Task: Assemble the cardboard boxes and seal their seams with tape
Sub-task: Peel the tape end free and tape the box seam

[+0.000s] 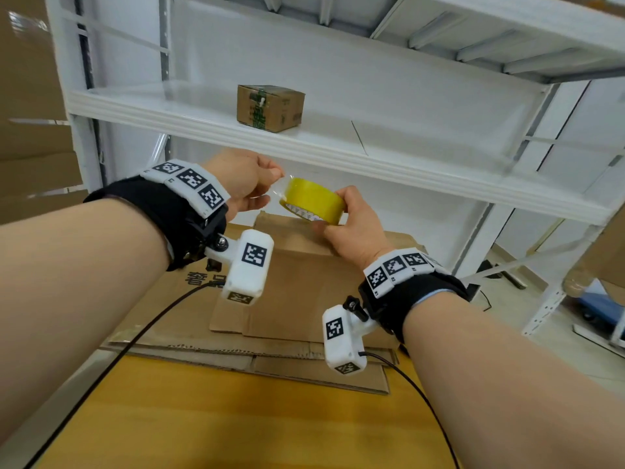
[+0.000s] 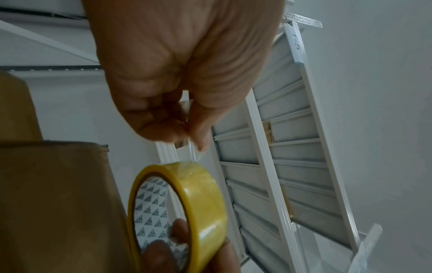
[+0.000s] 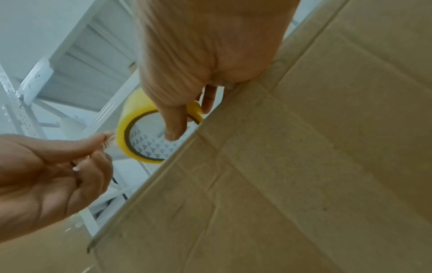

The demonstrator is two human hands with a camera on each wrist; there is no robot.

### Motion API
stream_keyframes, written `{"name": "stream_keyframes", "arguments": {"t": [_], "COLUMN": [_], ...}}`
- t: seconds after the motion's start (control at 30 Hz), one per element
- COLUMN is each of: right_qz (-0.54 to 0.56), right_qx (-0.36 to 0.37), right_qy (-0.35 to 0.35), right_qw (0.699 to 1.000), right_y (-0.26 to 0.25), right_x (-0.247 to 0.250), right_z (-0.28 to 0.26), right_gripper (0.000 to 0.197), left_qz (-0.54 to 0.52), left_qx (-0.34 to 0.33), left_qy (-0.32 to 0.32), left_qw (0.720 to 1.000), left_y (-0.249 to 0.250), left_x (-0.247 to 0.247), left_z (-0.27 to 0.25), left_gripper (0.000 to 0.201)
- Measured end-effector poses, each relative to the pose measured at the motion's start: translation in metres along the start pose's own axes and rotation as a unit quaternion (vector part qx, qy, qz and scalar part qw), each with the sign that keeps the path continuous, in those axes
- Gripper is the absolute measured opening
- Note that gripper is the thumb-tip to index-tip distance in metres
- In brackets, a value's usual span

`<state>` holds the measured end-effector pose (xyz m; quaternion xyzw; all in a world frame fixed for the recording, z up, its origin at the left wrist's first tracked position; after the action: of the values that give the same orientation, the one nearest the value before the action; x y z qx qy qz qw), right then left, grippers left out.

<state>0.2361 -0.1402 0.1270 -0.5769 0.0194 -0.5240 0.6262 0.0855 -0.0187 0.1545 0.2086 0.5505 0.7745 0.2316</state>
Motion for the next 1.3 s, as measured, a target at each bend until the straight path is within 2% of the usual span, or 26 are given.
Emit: {"name": "stream_keyframes", "arguments": {"t": [0.1,0.23,0.4,0.53,0.8,0.93,1.13,1.3], "right_qz": [0.024,0.055,0.077,0.08,0.077,0.08,0.078,0.126], "right_qx": [-0.004,-0.015,-0.02,-0.021,-0.024,-0.05,-0.066,-0.134], "right_qy": [0.032,0.031,0.033,0.035,0.039,0.049,0.058,0.052], "right_qw": [0.999,0.998,0.996,0.996,0.996,0.994,0.993,0.981], "right_y": [-0.001,0.0,0.004,0.0,-0.007,-0.009,-0.029,-0.035], "right_x": [0.005,0.007,0.01,0.013,0.012,0.008,-0.005,-0.029], "right_z": [0.002,0.003,0.004,0.007,0.007,0.007,0.009,0.017], "right_gripper": [0.035,0.038,0.037,0.038,0.039,0.038,0.033,0.035], "left_qz": [0.022,0.015,-0.06,-0.063,0.041,0.013,-0.037,-0.042], "left_qx": [-0.012,-0.014,0.034,0.057,0.067,0.1,0.111,0.115], "left_qy": [0.015,0.028,0.049,0.018,0.008,-0.009,0.002,-0.026], "left_qw": [1.0,0.999,0.996,0.996,0.997,0.995,0.993,0.992], "left_y": [0.001,0.0,-0.004,-0.006,-0.009,-0.018,-0.028,-0.035], "left_x": [0.006,0.009,0.011,0.01,0.016,0.016,0.024,0.029], "left_z": [-0.004,-0.007,-0.011,-0.012,-0.018,-0.02,-0.023,-0.029], "left_gripper": [0.011,0.02,0.019,0.029,0.006,0.012,0.015,0.02]}}
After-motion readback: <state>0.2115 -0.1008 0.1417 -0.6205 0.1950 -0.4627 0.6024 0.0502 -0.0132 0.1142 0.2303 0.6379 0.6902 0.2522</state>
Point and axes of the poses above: each hand's wrist, its own z-axis towards the middle knuckle, its own x-axis out of the back of the hand, y = z × x, the point moved 7 cm from there along z, towards the middle knuckle, and after that the axes turned 12 degrees about -x, right-handed, at the moved point
